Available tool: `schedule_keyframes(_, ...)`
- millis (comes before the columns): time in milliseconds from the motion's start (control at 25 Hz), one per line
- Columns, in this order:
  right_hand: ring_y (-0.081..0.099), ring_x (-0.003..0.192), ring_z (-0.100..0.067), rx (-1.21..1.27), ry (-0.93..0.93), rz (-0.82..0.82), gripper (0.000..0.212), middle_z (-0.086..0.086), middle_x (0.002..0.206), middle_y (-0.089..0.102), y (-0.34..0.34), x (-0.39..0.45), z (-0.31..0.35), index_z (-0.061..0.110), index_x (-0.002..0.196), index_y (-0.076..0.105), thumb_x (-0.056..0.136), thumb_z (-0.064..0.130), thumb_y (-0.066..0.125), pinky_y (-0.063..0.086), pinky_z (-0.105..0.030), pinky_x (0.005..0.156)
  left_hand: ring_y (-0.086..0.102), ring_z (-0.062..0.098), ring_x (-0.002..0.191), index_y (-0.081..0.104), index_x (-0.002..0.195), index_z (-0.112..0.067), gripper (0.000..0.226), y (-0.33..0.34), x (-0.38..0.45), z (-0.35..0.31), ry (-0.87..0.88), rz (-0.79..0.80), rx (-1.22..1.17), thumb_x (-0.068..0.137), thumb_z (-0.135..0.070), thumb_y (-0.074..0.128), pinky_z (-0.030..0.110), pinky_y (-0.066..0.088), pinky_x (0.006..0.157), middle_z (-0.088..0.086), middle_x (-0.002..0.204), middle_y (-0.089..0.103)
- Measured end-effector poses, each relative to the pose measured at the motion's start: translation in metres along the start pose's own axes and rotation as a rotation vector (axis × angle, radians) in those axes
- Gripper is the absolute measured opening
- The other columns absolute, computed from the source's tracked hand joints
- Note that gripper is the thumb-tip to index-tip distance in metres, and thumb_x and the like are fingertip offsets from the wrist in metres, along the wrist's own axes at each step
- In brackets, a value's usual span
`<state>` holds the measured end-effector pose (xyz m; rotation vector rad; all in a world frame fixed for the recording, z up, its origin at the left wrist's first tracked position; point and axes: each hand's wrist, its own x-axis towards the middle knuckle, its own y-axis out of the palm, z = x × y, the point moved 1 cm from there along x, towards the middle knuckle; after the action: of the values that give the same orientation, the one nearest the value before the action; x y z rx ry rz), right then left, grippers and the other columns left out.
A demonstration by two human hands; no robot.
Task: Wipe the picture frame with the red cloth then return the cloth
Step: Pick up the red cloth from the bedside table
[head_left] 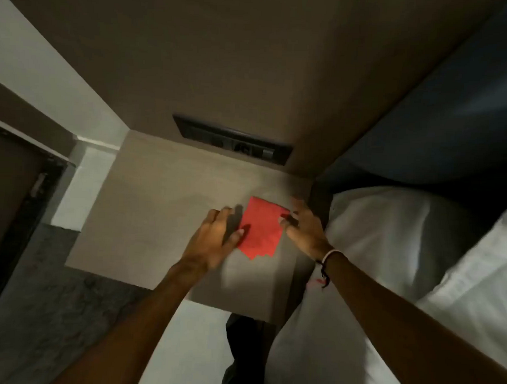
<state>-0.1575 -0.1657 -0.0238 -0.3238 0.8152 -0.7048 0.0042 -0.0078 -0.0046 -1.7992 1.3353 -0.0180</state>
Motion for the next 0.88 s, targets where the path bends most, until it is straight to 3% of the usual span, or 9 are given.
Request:
schedule_keyframes(160,0.067,0.113,-0.03,0.062,0.097,-0.023,0.055,-0.008,0.114,0.068,0.027,0.033,-0.026,0.008,0.136,0.054,0.087,0.018,0.076,0.054,-0.027,0.084,0.062,0.035,0.125,0.048,0.146,-0.012,0.06,0.043,0.036,0.011,-0.115,0.014,-0.199,0.094,-0.031,0.07,0.044,0.048,0.113,0.018,0.141,0.056)
schedule_keyframes(280,0.072,0.1,-0.034,0.064,0.117,-0.07,0.03,-0.018,0.101,0.076,0.039,0.031,-0.037,0.002,0.106,0.073,0.084,0.021,0.079,0.058,-0.042,0.088,0.064,0.024,0.107,0.056,0.139,-0.005,0.062,0.056,0.048,0.018,-0.234,-0.021,-0.379,0.084,-0.017,0.082,0.035,0.051,0.106,0.012,0.122,0.067)
schedule_keyframes(320,0.072,0.096,-0.035,0.069,0.12,-0.063,0.026,-0.02,0.099,0.077,0.039,0.023,-0.033,0.001,0.099,0.075,0.083,0.021,0.08,0.058,-0.045,0.09,0.063,0.021,0.101,0.062,0.132,-0.001,0.055,0.053,0.045,0.02,-0.262,-0.006,-0.429,0.082,-0.01,0.083,0.035,0.053,0.105,0.011,0.113,0.068)
schedule_keyframes(400,0.068,0.09,-0.028,0.199,0.141,-0.03,0.027,-0.015,0.093,0.074,0.037,0.008,-0.026,-0.003,0.096,0.074,0.081,0.018,0.082,0.054,-0.038,0.086,0.063,0.022,0.095,0.071,0.115,0.008,0.037,0.042,0.034,0.025,-0.284,0.056,-0.532,0.081,0.001,0.082,0.044,0.056,0.102,0.014,0.102,0.069)
schedule_keyframes(520,0.058,0.09,-0.024,0.479,0.076,0.049,0.018,-0.014,0.091,0.062,0.027,-0.02,0.015,-0.004,0.091,0.066,0.084,0.009,0.076,0.046,-0.033,0.081,0.067,0.019,0.082,0.075,0.094,-0.002,0.015,-0.003,0.007,0.018,-0.229,0.049,-0.694,0.082,0.006,0.078,0.034,0.056,0.082,0.011,0.089,0.073)
schedule_keyframes(560,0.056,0.091,-0.025,0.564,0.048,0.08,0.01,-0.013,0.09,0.061,0.023,-0.03,0.037,0.003,0.086,0.064,0.086,0.006,0.073,0.045,-0.037,0.083,0.069,0.011,0.075,0.075,0.089,-0.011,0.018,-0.026,-0.002,0.011,-0.194,0.034,-0.727,0.083,0.006,0.077,0.028,0.057,0.076,0.003,0.082,0.075)
schedule_keyframes(680,0.057,0.088,-0.026,0.744,-0.057,0.092,0.02,-0.003,0.08,0.066,0.011,-0.049,0.104,0.016,0.078,0.061,0.088,0.0,0.069,0.046,-0.04,0.082,0.069,0.001,0.064,0.069,0.09,-0.018,0.02,-0.093,-0.019,-0.012,-0.084,-0.01,-0.749,0.086,0.001,0.076,0.015,0.055,0.059,-0.008,0.073,0.075)
schedule_keyframes(760,0.059,0.091,-0.025,0.769,-0.185,0.097,0.012,-0.007,0.09,0.067,-0.007,-0.071,0.16,0.012,0.092,0.062,0.088,0.004,0.071,0.049,-0.041,0.081,0.068,0.001,0.057,0.067,0.092,-0.019,0.018,-0.148,-0.036,-0.036,0.005,-0.044,-0.734,0.088,-0.003,0.075,0.015,0.052,0.05,-0.008,0.065,0.076)
schedule_keyframes(880,0.069,0.094,-0.018,0.796,-0.357,0.107,0.017,-0.006,0.102,0.073,-0.051,-0.11,0.255,0.014,0.109,0.067,0.093,0.009,0.068,0.059,-0.036,0.083,0.067,-0.001,0.053,0.068,0.091,-0.02,0.015,-0.247,-0.073,-0.089,0.174,-0.133,-0.7,0.088,-0.008,0.076,0.015,0.05,0.046,-0.011,0.059,0.075)
